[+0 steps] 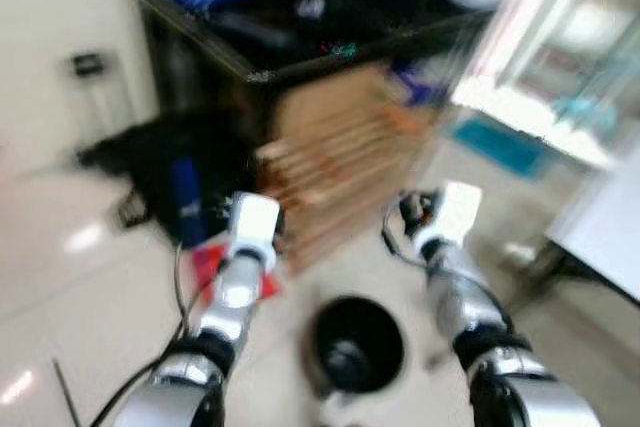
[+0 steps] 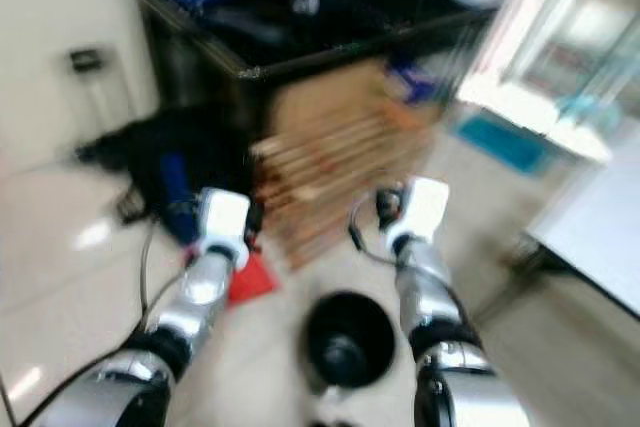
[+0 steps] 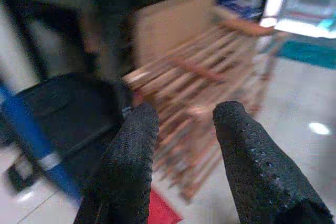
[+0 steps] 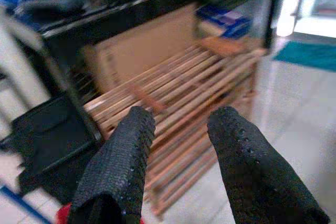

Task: Picking trash to rubbish bin

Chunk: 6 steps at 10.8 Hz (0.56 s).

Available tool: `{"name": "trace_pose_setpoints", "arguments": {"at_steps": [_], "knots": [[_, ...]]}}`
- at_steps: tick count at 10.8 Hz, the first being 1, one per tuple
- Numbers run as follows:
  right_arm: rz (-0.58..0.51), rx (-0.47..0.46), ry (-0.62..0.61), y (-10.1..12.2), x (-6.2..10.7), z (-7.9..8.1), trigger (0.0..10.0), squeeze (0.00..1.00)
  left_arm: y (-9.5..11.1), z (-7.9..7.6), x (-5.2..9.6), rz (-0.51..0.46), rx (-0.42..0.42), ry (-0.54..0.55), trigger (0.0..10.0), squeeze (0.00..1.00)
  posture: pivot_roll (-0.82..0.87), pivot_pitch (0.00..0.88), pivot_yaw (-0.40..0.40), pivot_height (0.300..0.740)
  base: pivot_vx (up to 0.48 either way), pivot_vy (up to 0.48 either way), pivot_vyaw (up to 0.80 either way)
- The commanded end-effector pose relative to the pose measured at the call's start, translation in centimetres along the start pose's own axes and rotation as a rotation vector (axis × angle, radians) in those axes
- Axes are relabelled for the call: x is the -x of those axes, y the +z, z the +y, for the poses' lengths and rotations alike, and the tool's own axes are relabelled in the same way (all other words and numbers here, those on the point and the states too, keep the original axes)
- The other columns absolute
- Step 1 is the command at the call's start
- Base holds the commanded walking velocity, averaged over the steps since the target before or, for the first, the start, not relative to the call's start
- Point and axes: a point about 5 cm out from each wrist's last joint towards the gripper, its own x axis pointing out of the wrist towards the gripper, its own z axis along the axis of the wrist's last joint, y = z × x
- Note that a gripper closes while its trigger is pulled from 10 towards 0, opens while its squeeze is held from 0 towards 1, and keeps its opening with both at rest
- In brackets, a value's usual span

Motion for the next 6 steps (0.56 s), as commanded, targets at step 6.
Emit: {"name": "trace_pose_setpoints", "arguments": {"at_steps": [6], "knots": [[0.007, 0.005, 0.023, -0.06, -0.11, 0.66, 10.0, 0.00, 0.02, 0.23, 0.07, -0.010, 0.004, 0.011, 10.0, 0.00, -0.03, 0.019, -0.113, 0.740, 0.000, 0.000, -0.77]]}}
